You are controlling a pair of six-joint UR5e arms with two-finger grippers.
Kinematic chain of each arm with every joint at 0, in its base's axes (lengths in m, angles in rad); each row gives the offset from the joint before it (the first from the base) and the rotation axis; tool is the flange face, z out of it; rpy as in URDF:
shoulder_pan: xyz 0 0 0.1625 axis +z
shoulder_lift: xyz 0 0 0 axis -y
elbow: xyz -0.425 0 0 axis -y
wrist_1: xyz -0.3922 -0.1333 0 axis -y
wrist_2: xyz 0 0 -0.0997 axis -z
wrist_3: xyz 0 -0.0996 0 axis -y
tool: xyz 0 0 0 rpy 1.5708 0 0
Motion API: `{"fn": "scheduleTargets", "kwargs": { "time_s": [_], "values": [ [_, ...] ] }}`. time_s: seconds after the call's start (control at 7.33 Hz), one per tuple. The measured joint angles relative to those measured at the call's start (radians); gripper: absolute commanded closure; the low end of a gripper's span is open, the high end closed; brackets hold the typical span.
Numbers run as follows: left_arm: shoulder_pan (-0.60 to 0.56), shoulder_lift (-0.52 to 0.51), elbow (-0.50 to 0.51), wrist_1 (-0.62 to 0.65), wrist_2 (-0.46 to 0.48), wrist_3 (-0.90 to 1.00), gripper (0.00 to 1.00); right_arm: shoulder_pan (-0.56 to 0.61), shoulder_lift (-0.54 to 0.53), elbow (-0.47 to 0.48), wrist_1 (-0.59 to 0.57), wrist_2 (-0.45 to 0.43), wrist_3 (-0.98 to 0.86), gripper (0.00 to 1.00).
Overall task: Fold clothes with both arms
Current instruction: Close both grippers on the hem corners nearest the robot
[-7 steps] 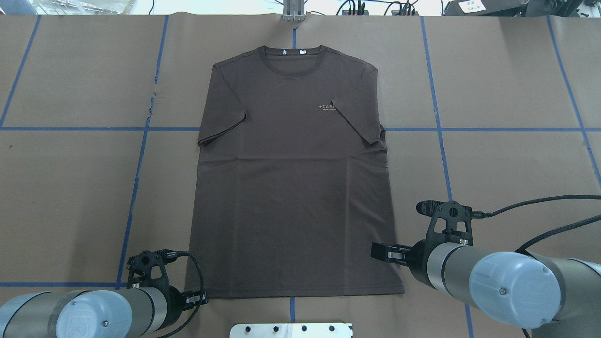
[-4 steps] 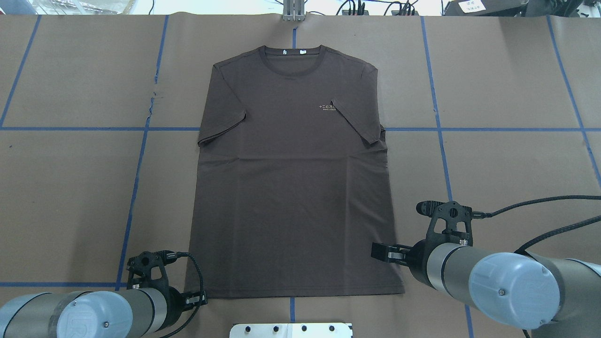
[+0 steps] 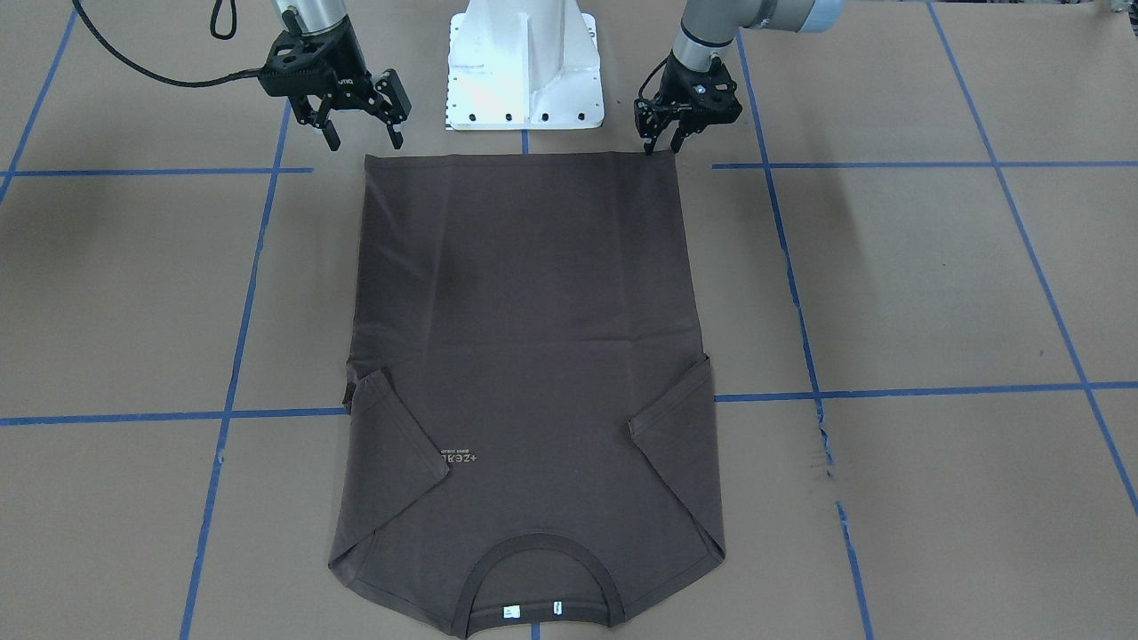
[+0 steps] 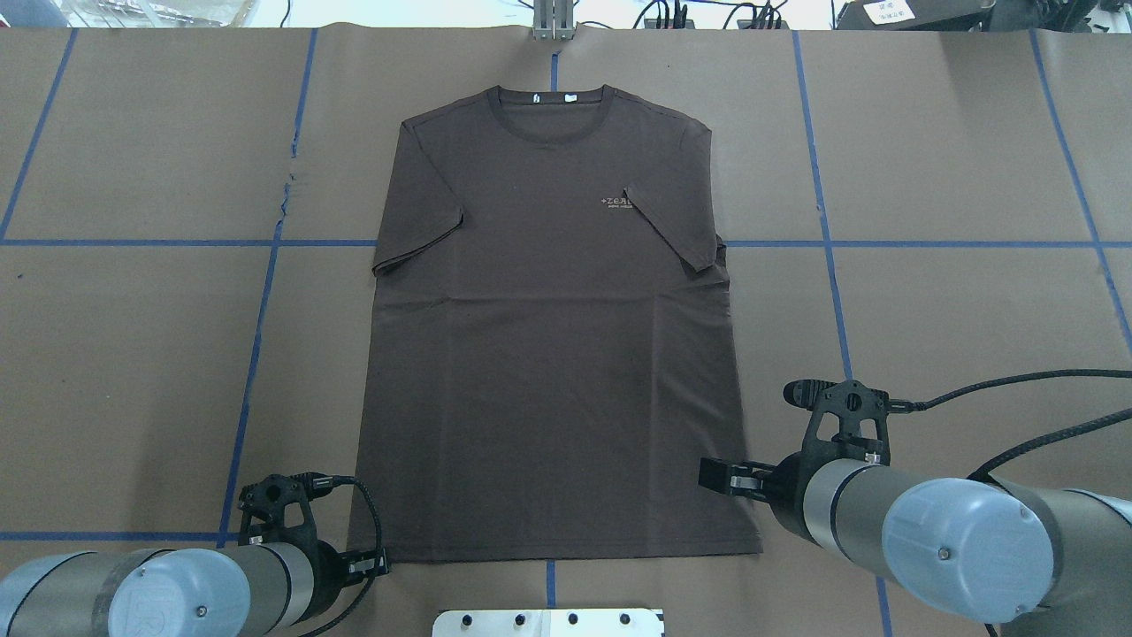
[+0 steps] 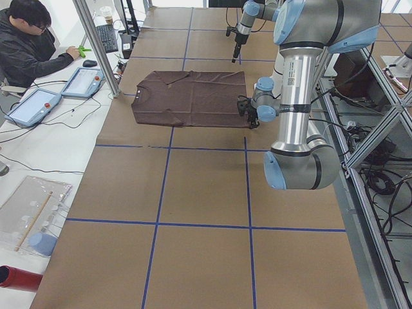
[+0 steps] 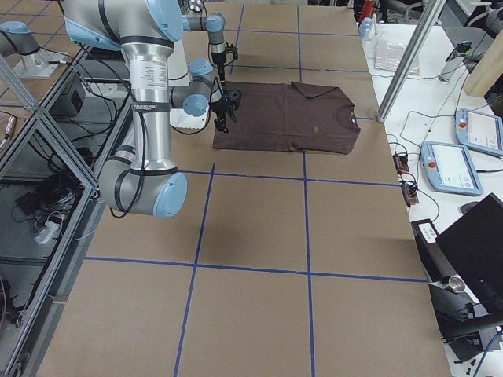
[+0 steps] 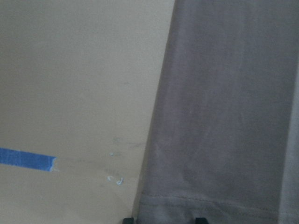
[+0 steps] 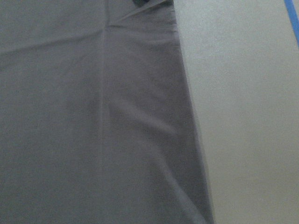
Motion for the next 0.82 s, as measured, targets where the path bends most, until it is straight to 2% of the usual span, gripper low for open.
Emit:
{"fn": "scheduleTargets", "kwargs": {
  "time_s": [0.27,0.41,0.55,0.68,0.82],
  "values": [
    [0.001,-0.003,0.001,0.009,-0.001,0.003,0.43,0.001,0.0,-0.001,0.0,-0.001,0.0,0.01],
    [0.001,-0.004,0.001,0.01,-0.002,0.004,0.54,0.001,0.0,-0.001,0.0,-0.001,0.0,0.01],
    [0.001,-0.004,0.001,0.012,-0.002,0.005,0.88,0.001,0.0,-0.001,0.0,-0.001,0.0,0.01],
    [0.001,-0.004,0.001,0.012,-0.002,0.005,1.0,0.001,0.0,-0.001,0.0,-0.001,0.0,0.01],
    [0.001,-0.006,0.002,0.012,-0.002,0.005,1.0,0.001,0.0,-0.001,0.0,-0.001,0.0,0.01]
  ]
}}
